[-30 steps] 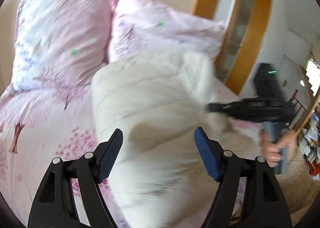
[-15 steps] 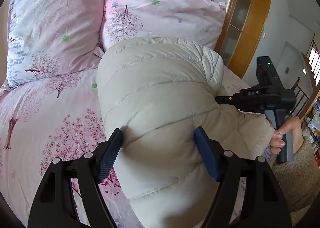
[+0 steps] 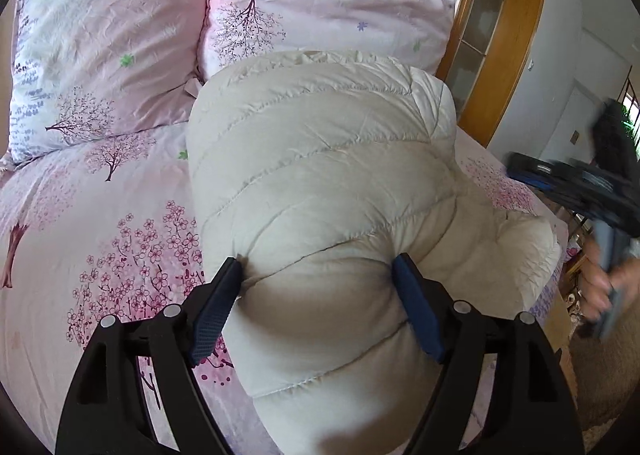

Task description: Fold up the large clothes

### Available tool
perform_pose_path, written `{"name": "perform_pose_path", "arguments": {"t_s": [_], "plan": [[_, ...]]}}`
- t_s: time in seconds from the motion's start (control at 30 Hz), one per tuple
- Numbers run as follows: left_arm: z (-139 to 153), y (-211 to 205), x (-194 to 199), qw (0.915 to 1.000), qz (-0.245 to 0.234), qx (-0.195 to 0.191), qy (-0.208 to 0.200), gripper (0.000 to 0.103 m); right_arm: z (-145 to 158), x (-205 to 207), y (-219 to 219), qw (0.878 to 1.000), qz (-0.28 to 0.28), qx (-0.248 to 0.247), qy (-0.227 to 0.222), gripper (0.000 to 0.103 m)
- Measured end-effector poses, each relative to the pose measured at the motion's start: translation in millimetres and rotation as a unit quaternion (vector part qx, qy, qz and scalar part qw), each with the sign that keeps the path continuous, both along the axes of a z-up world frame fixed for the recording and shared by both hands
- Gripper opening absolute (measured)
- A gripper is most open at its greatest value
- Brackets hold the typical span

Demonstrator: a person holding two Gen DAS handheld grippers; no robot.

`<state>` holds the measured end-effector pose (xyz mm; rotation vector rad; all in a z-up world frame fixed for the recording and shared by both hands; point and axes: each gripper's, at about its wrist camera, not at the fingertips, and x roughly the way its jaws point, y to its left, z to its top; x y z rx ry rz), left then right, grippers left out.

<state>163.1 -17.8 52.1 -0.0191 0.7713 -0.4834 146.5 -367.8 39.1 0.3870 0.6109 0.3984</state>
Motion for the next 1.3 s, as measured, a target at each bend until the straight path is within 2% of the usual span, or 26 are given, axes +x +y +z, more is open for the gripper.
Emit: {"name": "perform_pose_path", "arguments": {"t_s": [0.1,0.17,0.23,0.3,0.37,0.5,0.53,0.57,0.6,0.63,0.67,0.77,0.93,0.97,1.0,1.03,1.07,1.13,1.2,1.3], "plan": [[-1.2,-2.9,-0.2,1.0000,0.001,0.002,-0.001,0.079,-9.7,-18.0,21.8,0.999,0.012,-0.039,0.003,0.028],[-2.0,-4.0,-0.8,1.0000,0.001,0.003,-0.001,0.079,-28.0,-21.0,30.5,0.998,0.001,-0.063,0.025,0.028],[-3.3,-4.5,-1.1,1.0000,-0.002,0.001,0.002,0.080,-48.6,-18.9,32.4,0.995,-0.015,-0.078,0.059,0.024],[-5.8,-6.3,-1.0,0.9999,-0.010,-0.003,0.008,0.082,-71.6,-16.3,31.8,0.993,-0.020,-0.071,0.092,0.024],[-8.1,-12.4,-3.8,0.9998,-0.017,0.009,0.001,0.083,-84.8,-18.6,29.2,0.993,-0.027,-0.054,0.097,0.024],[-2.2,-12.0,-5.6,0.9997,-0.020,0.013,0.001,0.082,-77.9,-17.4,25.5,0.992,-0.016,-0.055,0.111,0.025],[2.1,-7.7,-5.2,0.9998,-0.021,0.008,0.002,0.082,-70.2,-15.8,22.4,0.992,-0.007,-0.050,0.116,0.031],[9.1,0.6,-3.9,0.9998,-0.018,-0.005,-0.003,0.082,-62.5,-13.1,19.5,0.993,0.000,-0.039,0.115,0.044],[13.7,6.7,-2.6,0.9998,-0.012,-0.011,-0.009,0.082,-49.8,-9.8,12.3,0.994,0.011,-0.012,0.104,0.053],[18.9,13.4,0.8,0.9997,-0.005,-0.015,-0.016,0.082,-36.9,-7.0,6.1,0.996,0.012,0.005,0.091,0.073],[24.2,20.6,8.0,0.9997,0.007,-0.012,-0.021,0.082,-27.5,-5.1,0.0,0.997,0.004,0.015,0.077,0.087],[30.7,29.1,26.8,0.9996,0.019,-0.006,-0.021,0.082,-1.0,22.5,-14.3,0.998,-0.004,0.039,0.058,0.087],[28.5,23.0,63.1,0.9995,0.022,0.022,-0.008,0.082,-0.6,92.2,-24.7,0.990,0.002,0.089,0.111,0.087],[27.3,20.8,67.7,0.9995,0.020,0.023,-0.005,0.082,-3.2,97.9,-23.1,0.988,0.006,0.097,0.117,0.084],[27.1,19.6,69.4,0.9996,0.020,0.022,-0.004,0.082,-5.5,104.0,-20.7,0.988,0.009,0.100,0.119,0.076],[27.4,17.5,71.6,0.9996,0.019,0.020,-0.004,0.082,-9.9,112.2,-19.2,0.987,0.011,0.101,0.122,0.038],[28.3,14.8,72.6,0.9996,0.019,0.022,-0.007,0.082,-14.6,116.0,-19.0,0.986,0.015,0.106,0.126,0.019],[29.9,10.9,71.1,0.9993,0.019,0.029,-0.015,0.082,-19.3,115.0,-23.4,0.986,0.004,0.117,0.122,0.013],[31.2,5.6,68.5,0.9987,0.016,0.041,-0.025,0.083,-18.4,108.6,-28.4,0.988,-0.023,0.099,0.114,0.011],[29.9,-2.0,68.2,0.9981,0.007,0.052,-0.031,0.083,-29.4,109.1,-37.1,0.985,-0.050,0.088,0.140,0.011]]}}
